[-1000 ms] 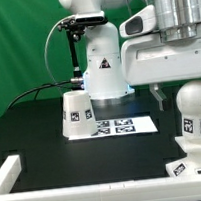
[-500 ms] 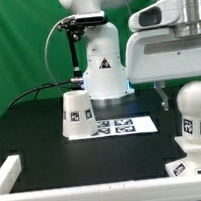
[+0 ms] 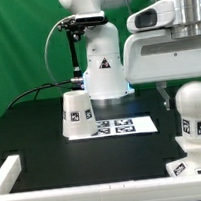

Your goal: Assemble lamp

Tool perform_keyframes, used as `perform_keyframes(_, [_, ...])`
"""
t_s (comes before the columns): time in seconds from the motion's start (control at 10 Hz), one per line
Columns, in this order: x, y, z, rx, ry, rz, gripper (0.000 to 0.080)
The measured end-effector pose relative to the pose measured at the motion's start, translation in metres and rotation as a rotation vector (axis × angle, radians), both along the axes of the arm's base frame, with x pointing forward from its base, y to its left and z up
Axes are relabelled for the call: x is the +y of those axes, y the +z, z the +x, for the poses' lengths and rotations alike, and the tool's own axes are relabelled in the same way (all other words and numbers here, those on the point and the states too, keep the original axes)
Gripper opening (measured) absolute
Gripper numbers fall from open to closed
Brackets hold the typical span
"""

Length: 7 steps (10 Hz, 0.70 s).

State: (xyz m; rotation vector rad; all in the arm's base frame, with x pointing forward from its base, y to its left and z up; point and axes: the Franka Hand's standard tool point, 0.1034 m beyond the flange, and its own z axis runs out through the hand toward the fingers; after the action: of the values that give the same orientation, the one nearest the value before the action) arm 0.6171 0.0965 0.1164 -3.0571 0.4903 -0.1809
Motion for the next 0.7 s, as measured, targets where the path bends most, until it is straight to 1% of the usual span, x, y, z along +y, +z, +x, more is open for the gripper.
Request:
perform_keyframes(0.1, [0.0024,0.0016,-0.0007,0.013,-0.187,0.014,0.0574])
perform_keyframes(0.2, [0.0018,0.0018,-0.002,0.032,-0.355,0.042,0.0574])
perform_keyframes(0.4, [-0.0005,0.0027,0.0,0.057,-0.735,0.13,0.0576])
perform_keyframes(0.5, [-0.0002,0.0027,0.0004,0.069,-0.857,0.168,0.0576])
perform_keyframes(0.6, [-0.0022,0.0018,-0.0002,0.077,-0.924,0.185,0.0576])
perform_keyframes(0.7, [-0.0017,0.0014,-0.0004,0.077,-0.942,0.185,0.0576])
